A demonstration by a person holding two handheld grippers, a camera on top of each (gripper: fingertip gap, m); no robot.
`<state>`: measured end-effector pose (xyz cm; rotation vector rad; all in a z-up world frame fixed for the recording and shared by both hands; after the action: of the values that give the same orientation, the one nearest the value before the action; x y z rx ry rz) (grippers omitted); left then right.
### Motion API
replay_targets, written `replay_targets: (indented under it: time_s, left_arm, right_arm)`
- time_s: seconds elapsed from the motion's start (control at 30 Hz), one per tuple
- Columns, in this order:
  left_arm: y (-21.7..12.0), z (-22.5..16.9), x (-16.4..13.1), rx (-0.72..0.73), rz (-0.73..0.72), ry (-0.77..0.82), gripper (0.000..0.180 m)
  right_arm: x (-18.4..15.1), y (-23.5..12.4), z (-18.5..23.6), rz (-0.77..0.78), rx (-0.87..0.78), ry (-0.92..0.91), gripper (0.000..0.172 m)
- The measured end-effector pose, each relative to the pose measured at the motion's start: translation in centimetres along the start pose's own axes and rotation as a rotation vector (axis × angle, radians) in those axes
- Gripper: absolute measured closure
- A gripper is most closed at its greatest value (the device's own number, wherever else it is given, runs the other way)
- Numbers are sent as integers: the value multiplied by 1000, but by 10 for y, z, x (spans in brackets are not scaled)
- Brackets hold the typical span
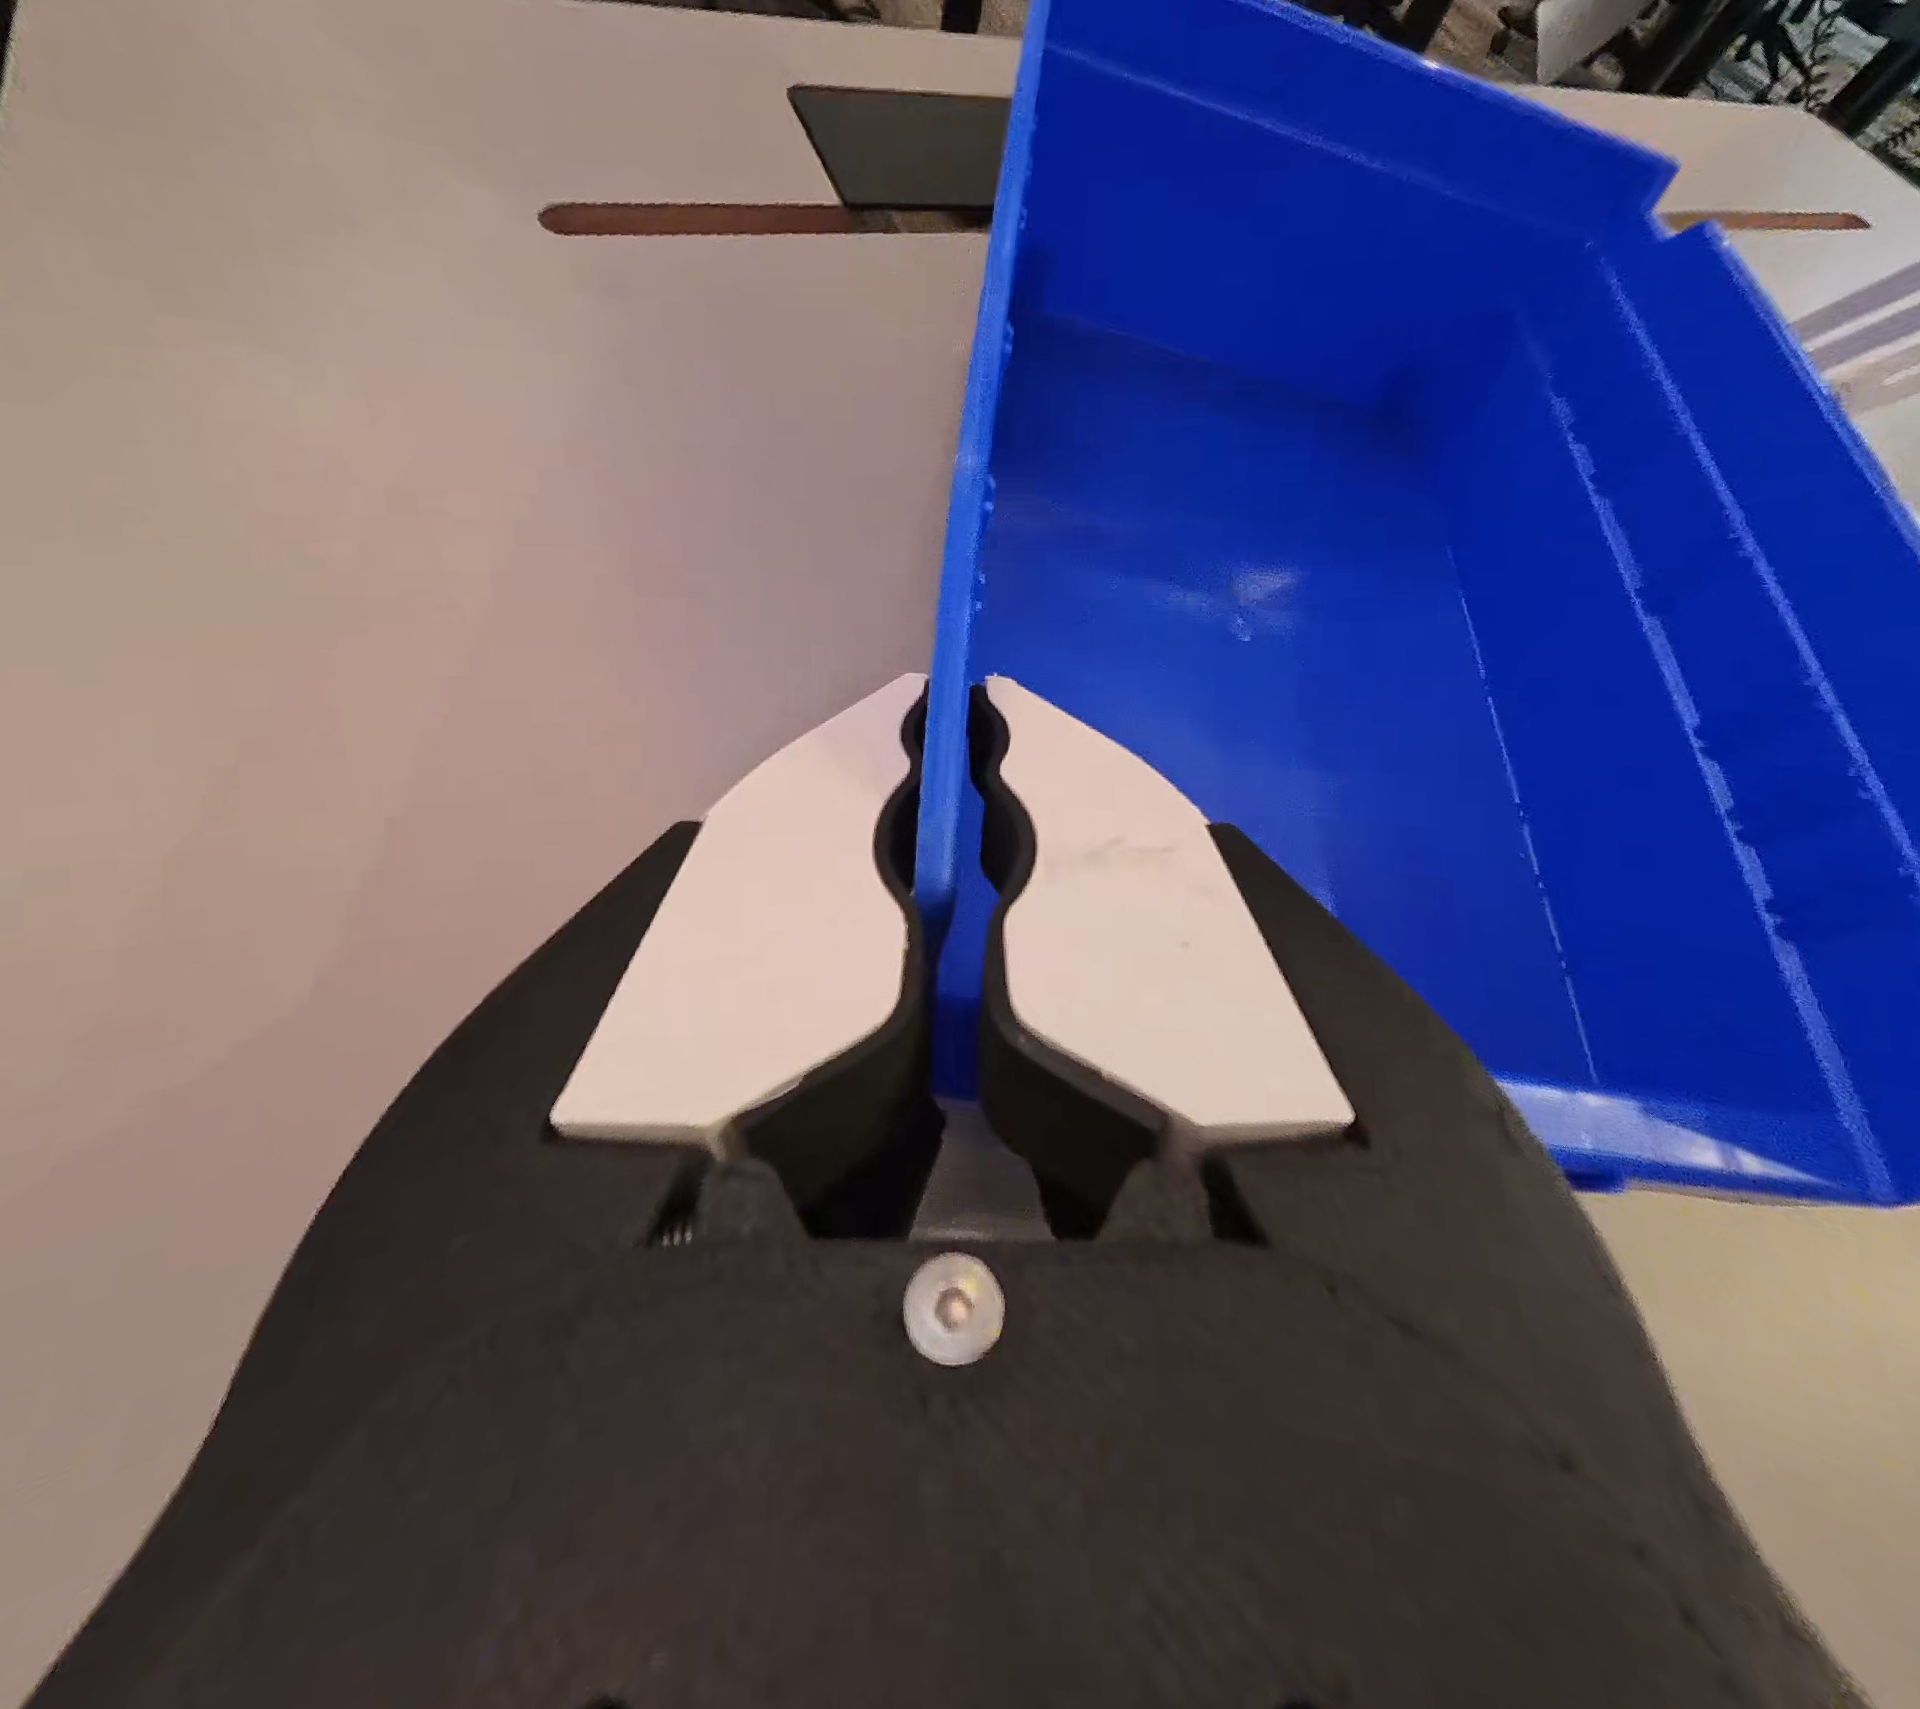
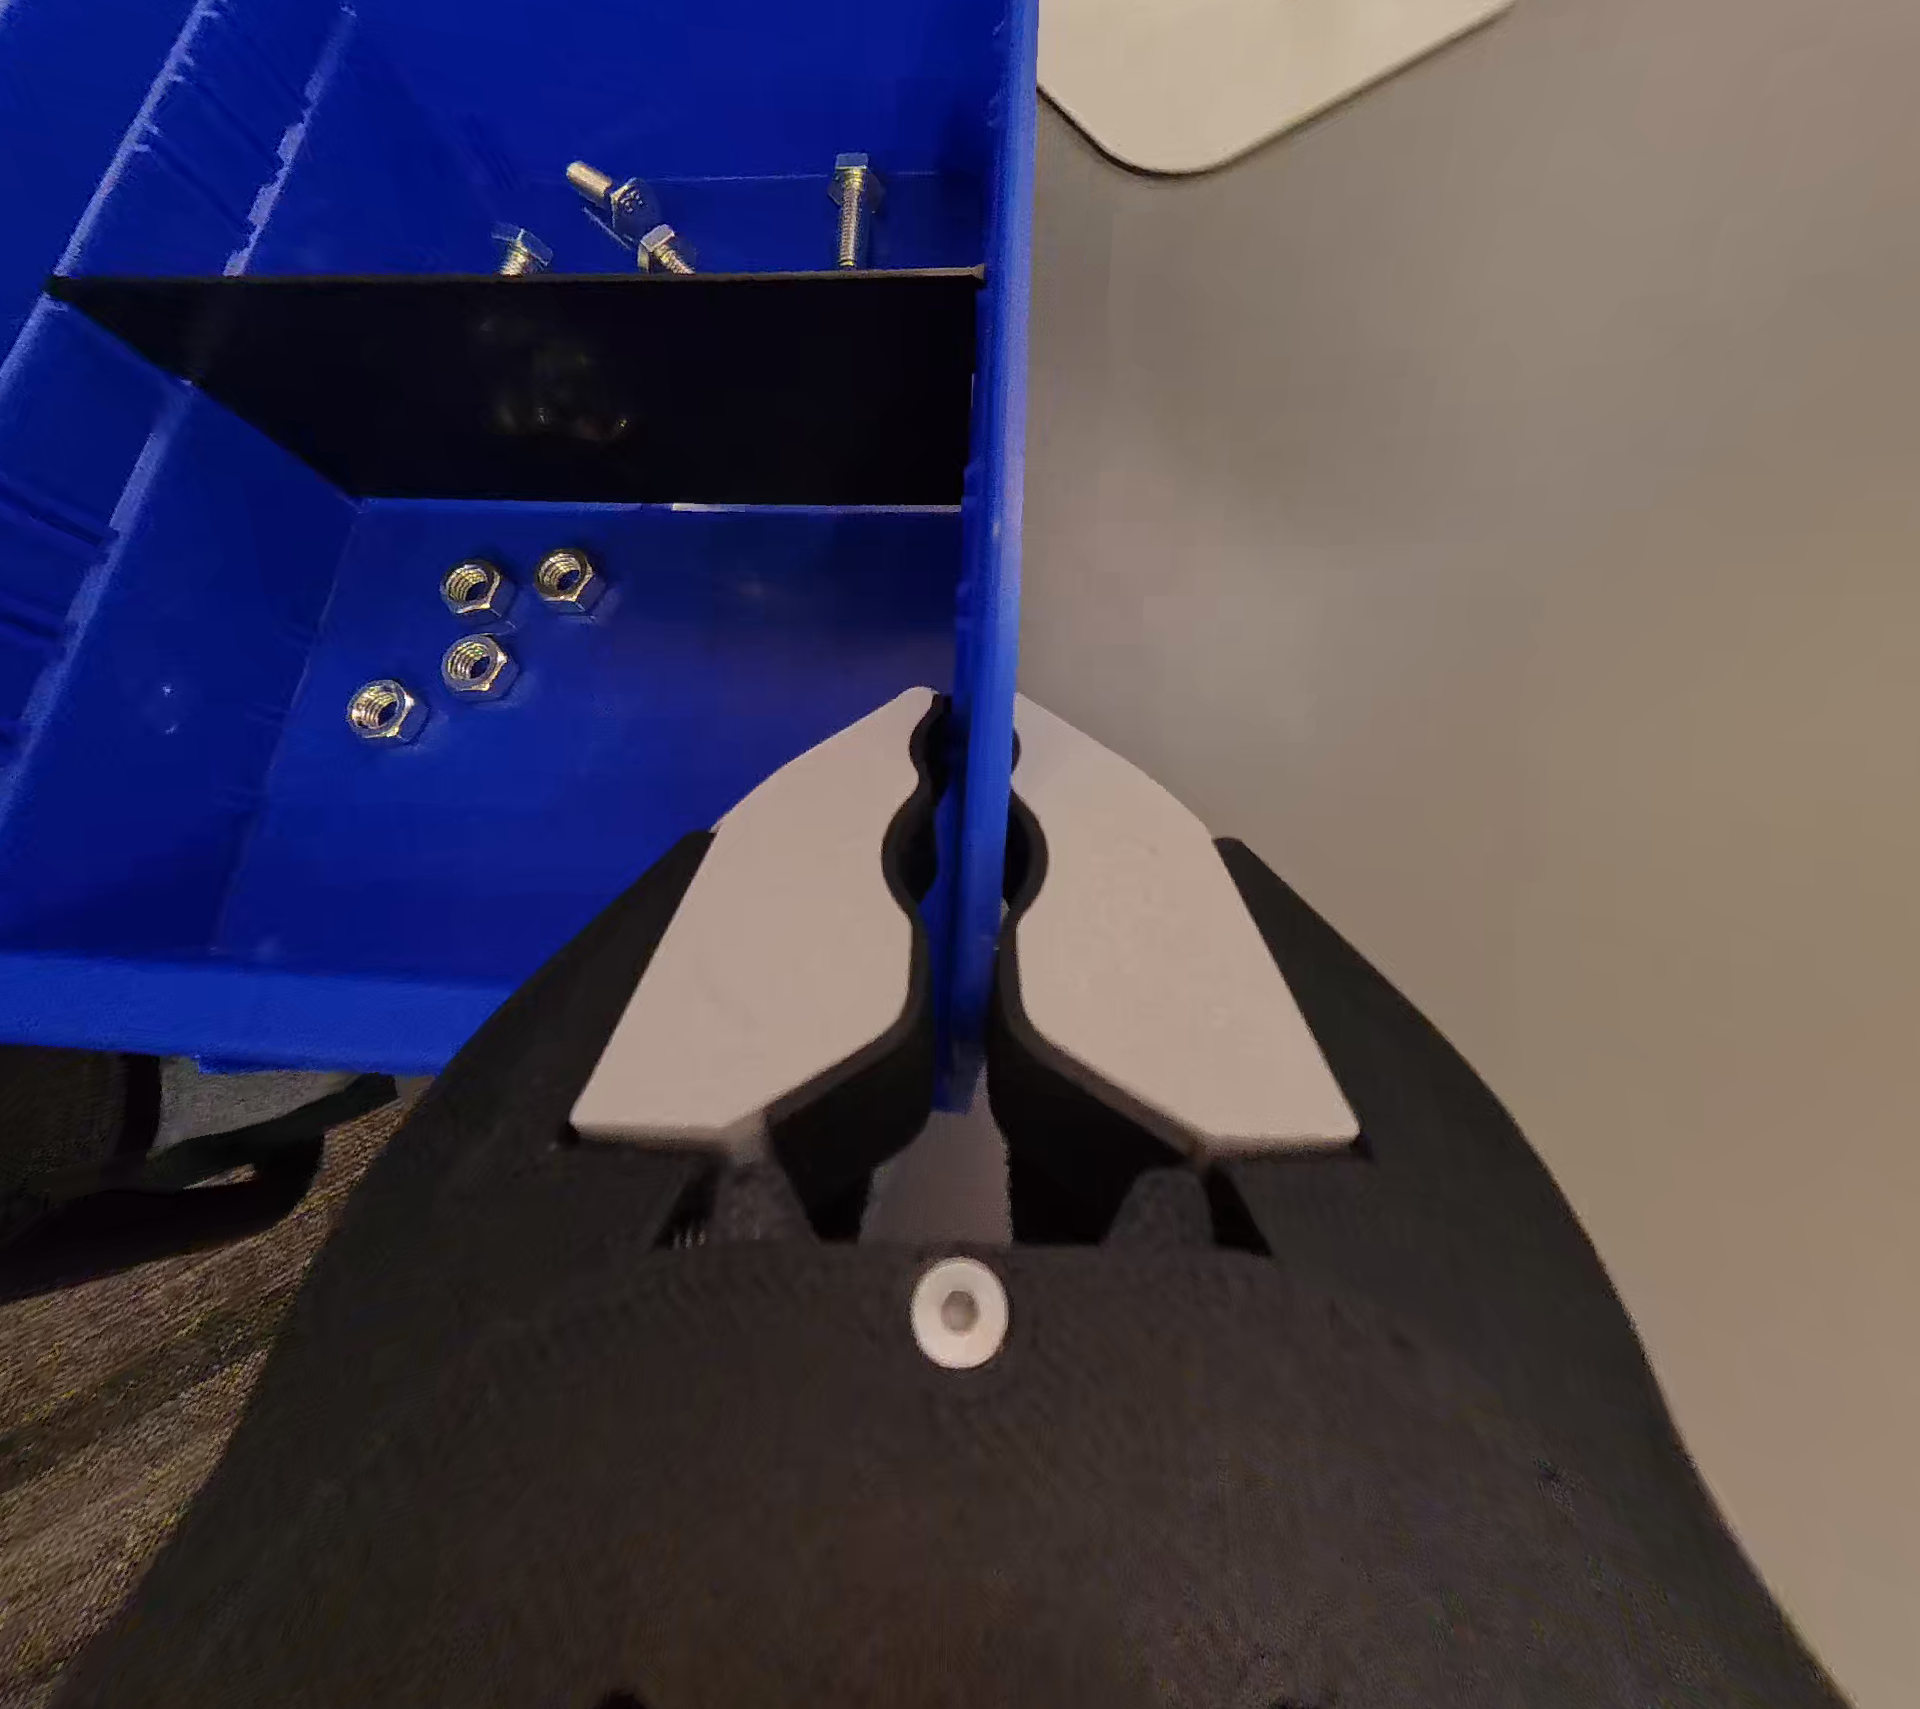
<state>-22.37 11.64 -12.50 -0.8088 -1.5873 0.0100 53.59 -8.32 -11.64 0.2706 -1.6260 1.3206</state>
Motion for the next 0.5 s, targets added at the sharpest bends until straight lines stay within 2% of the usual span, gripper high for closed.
replay_targets:
  time_s: [0.13,0.33,0.5]
  left_arm:
    - [-30,-1,10,51,-105,29,176]
    - [-94,11,26,236,-153,106,175]
    - [-143,22,33,280,-258,58,175]
  right_arm:
    - [28,35,12,18,69,-34,166]
    - [69,91,30,30,151,-59,166]
    - [111,145,50,48,181,-60,166]
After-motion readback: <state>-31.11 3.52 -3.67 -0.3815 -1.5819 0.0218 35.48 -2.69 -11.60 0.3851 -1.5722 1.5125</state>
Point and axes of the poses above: each gripper's, where its closed fingertips meet, y out along the fingers, x out of its top, z = x × y across the jaws, the point moved 9 cm from there along -y, back along the fingers
